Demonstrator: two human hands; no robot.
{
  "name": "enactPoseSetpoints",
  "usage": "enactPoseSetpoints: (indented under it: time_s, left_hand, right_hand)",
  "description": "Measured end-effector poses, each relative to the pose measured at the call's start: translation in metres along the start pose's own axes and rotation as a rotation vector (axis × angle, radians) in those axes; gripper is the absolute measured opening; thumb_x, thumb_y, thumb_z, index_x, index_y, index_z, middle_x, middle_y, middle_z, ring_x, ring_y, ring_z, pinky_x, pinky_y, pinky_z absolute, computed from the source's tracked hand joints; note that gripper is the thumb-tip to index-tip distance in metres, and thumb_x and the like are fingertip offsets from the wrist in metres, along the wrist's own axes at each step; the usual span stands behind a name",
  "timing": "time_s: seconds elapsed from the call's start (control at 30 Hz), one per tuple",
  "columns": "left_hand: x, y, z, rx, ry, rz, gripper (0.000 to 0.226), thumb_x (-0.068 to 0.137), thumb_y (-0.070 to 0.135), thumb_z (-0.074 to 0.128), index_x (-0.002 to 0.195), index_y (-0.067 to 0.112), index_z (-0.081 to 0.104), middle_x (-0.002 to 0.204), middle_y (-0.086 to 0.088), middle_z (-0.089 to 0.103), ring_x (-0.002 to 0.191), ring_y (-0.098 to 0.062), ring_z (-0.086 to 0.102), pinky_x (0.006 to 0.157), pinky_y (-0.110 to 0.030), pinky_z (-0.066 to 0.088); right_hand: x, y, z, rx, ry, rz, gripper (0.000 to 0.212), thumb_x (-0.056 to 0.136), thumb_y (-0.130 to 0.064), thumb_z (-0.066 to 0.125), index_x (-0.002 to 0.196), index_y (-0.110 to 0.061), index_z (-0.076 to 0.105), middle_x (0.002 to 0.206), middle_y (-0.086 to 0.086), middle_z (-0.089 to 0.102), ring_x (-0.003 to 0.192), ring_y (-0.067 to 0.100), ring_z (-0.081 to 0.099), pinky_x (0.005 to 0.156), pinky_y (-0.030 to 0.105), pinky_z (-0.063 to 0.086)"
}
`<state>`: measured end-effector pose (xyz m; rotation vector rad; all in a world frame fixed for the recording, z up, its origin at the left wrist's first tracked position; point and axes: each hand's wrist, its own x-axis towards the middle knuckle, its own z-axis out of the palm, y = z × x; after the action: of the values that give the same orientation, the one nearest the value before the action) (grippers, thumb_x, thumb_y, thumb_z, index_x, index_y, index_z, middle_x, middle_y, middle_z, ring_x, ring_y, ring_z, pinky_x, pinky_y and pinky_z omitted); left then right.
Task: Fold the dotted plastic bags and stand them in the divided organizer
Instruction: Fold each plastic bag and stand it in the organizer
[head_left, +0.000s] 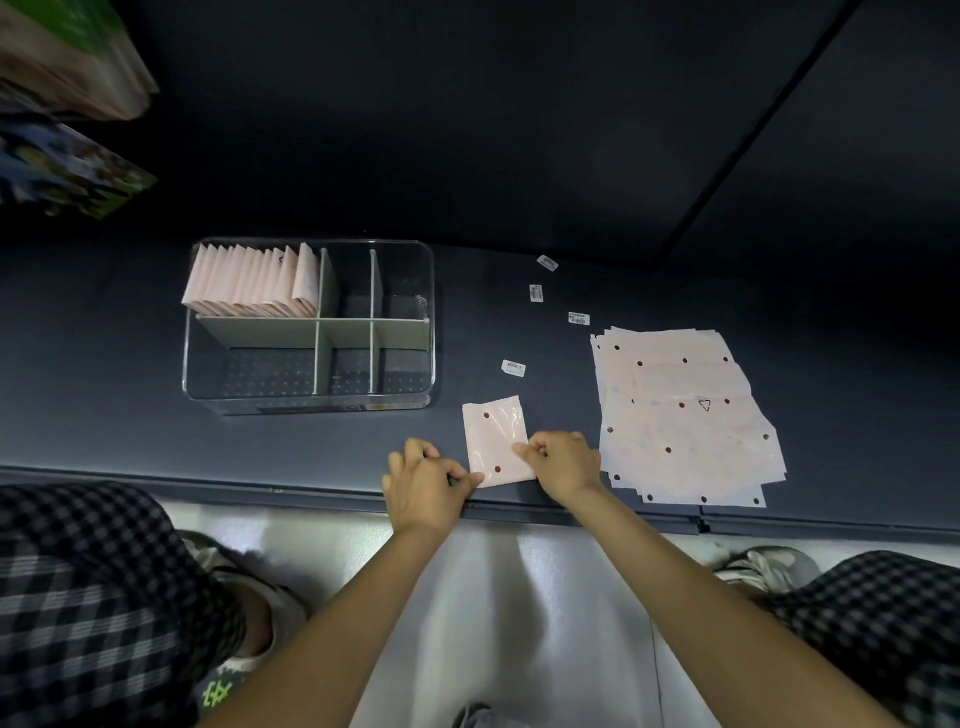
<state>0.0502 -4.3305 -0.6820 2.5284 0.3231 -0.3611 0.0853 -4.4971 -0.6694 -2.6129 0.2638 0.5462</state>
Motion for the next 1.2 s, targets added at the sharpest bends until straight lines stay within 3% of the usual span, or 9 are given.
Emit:
enactPoseSetpoints:
  time_s: [0.13,0.27,0.33,0.4,0.5,0.63,0.9,1.1,1.2]
  left_hand:
    - [-0.003,0.001,0.0,0.071,0.048,0.058,0.023,0.081,0.053,0.063,0.08,0.031,0.066,0.103,0.008,0.034,0.105,-0.018,0.035,0.082,-0.027,0.025]
    - [-0.004,0.005,0.003,0.134,0.167,0.392,0.039,0.087,0.044,0.06,0.114,0.017,0.055,0.135,-0.005,0.041,0.125,-0.026,0.037,0.101,-0.034,0.029]
    - [0.003,0.009,0.005,0.23,0.047,0.553,0.065,0.093,0.049,0.046,0.143,0.012,0.032,0.157,-0.007,0.013,0.145,-0.024,0.007,0.119,-0.036,0.002]
    - [0.012,0.01,0.007,0.407,-0.053,0.647,0.081,0.094,0.059,0.03,0.15,0.009,0.001,0.158,-0.006,-0.011,0.145,-0.019,-0.015,0.114,-0.033,-0.019]
    - [0.018,0.001,0.012,0.573,-0.156,0.686,0.091,0.089,0.069,0.02,0.146,0.008,-0.016,0.155,-0.008,-0.021,0.143,-0.02,-0.022,0.113,-0.034,-0.02]
    - [0.019,-0.005,0.017,0.583,-0.186,0.686,0.093,0.087,0.072,0.017,0.14,0.009,-0.026,0.149,-0.006,-0.031,0.138,-0.019,-0.031,0.113,-0.036,-0.02]
    - [0.021,-0.005,0.016,0.536,-0.193,0.668,0.084,0.091,0.066,0.017,0.146,0.014,-0.019,0.15,0.0,-0.028,0.139,-0.016,-0.027,0.113,-0.032,-0.02]
    - [0.026,-0.004,-0.014,0.382,-0.282,0.679,0.065,0.096,0.009,0.033,0.15,0.029,0.005,0.159,0.007,0.004,0.145,-0.008,0.004,0.116,-0.025,-0.007]
    - [0.029,0.014,-0.041,0.272,-0.39,0.598,0.047,0.102,0.019,0.03,0.146,0.035,0.027,0.153,0.004,0.031,0.141,-0.022,0.025,0.113,-0.032,0.02]
  right_hand:
    - [0.0,-0.003,0.0,-0.018,-0.003,0.031,0.034,0.093,-0.048,0.049,0.076,-0.022,0.062,0.093,0.001,0.067,0.111,0.024,0.047,0.088,0.034,0.033]
    - [-0.002,-0.005,-0.003,-0.026,-0.025,0.051,0.039,0.093,-0.047,0.05,0.061,-0.024,0.05,0.082,0.0,0.063,0.11,0.023,0.048,0.085,0.033,0.032]
    - [-0.002,-0.006,-0.005,-0.02,-0.026,0.056,0.042,0.092,-0.046,0.051,0.056,-0.024,0.046,0.075,-0.004,0.056,0.107,0.023,0.051,0.085,0.034,0.033]
    - [-0.002,-0.007,-0.006,-0.028,-0.024,0.058,0.045,0.092,-0.046,0.052,0.054,-0.023,0.042,0.071,-0.006,0.053,0.106,0.024,0.053,0.084,0.034,0.034]
    - [-0.002,-0.009,-0.007,-0.031,-0.028,0.065,0.045,0.092,-0.046,0.053,0.055,-0.02,0.045,0.072,-0.004,0.055,0.106,0.025,0.053,0.085,0.034,0.033]
    - [-0.004,-0.009,-0.007,-0.021,-0.012,0.113,0.029,0.091,-0.047,0.053,0.083,-0.022,0.066,0.097,-0.001,0.069,0.106,0.024,0.056,0.09,0.036,0.034]
    - [-0.015,-0.006,-0.001,0.377,0.042,0.315,0.022,0.084,-0.031,0.066,0.098,-0.02,0.053,0.104,-0.003,0.062,0.107,0.021,0.057,0.1,0.039,0.039]
    - [-0.02,-0.012,-0.022,0.701,-0.006,0.33,0.026,0.082,-0.015,0.07,0.105,-0.01,0.057,0.103,0.003,0.057,0.094,0.017,0.053,0.081,0.023,0.039]
    - [-0.028,-0.021,-0.048,0.507,0.063,0.102,0.029,0.086,-0.034,0.066,0.106,-0.015,0.056,0.092,-0.003,0.058,0.094,0.016,0.054,0.076,0.022,0.04]
